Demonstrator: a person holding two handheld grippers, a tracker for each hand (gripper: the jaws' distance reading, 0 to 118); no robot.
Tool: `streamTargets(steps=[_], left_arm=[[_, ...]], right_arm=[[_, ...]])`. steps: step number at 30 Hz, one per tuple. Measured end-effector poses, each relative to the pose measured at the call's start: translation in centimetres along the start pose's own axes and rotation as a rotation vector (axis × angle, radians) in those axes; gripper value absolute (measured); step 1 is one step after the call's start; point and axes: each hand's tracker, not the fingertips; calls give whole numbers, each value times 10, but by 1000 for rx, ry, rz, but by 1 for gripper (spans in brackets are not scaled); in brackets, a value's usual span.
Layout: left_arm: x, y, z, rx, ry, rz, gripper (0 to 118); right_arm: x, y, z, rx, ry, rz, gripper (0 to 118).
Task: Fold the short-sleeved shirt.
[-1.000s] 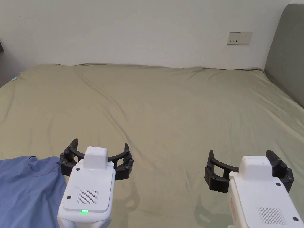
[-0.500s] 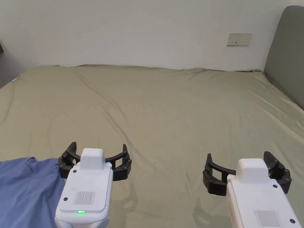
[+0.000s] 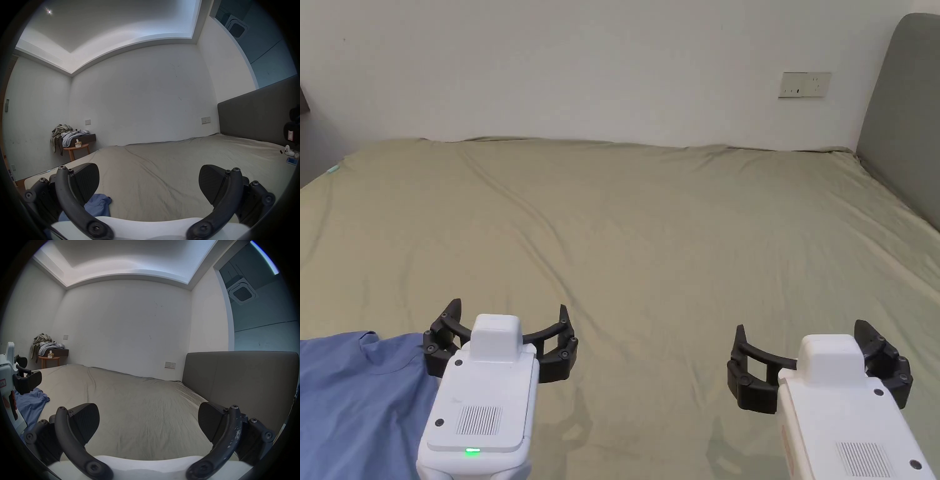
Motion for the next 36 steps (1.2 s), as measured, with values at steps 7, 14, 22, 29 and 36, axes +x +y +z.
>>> streamTargets(steps=[7,14,22,29,36], left_arm=[[0,-1,1,6,7,-6,118],[0,0,2,12,16,-13,118],[1,7,4,-20,-24,-1,0],[-4,8,6,-21,-51,25,0],[-56,7,16,-32,59,25,0]], right_arm=[[2,-3,-3,1,-1,-2,118],[2,-3,-2,-3,5,-5,118],[2,2,-3,-42,12,-36,2],[2,4,-6,-44,35,-34,1],[-45,18,-22,-29,182,-25,1]])
